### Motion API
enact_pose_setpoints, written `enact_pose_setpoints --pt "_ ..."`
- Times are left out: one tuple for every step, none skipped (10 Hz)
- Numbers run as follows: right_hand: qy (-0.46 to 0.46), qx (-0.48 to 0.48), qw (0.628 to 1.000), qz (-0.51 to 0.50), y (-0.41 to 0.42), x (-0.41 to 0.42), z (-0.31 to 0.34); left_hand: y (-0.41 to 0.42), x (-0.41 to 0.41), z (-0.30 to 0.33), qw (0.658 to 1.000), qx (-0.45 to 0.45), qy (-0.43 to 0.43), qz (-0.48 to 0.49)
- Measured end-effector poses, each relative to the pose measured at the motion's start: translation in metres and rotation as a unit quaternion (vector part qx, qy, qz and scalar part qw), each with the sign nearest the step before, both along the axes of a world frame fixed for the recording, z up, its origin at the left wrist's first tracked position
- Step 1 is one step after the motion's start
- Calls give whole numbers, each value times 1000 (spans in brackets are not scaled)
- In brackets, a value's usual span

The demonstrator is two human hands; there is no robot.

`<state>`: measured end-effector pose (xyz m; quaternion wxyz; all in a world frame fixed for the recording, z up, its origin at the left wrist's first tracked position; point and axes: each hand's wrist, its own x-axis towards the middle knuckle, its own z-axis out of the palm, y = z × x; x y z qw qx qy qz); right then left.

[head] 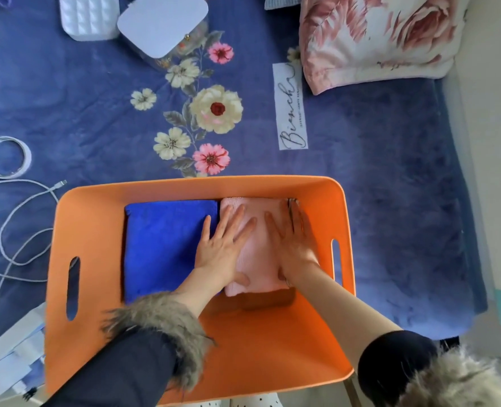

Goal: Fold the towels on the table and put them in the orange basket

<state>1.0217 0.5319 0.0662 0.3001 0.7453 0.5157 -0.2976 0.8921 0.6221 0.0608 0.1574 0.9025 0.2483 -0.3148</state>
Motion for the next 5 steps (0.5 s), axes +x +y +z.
enact_pose_setpoints --pt "11 -10 1000 -17 2 0 0 1 3 -1 1000 -7 4 11" --pt "34 -9 999 -31 5 0 13 1 2 3 1000 -11 9 11" --pt "116 47 986 -111 6 3 31 0 1 5 1000 -21 13 15" --pt "214 207 929 -220 2 1 55 1 4 8 999 -23 28 20" --pt "276 346 819 -364 3 4 95 1 3 8 999 -20 31 10"
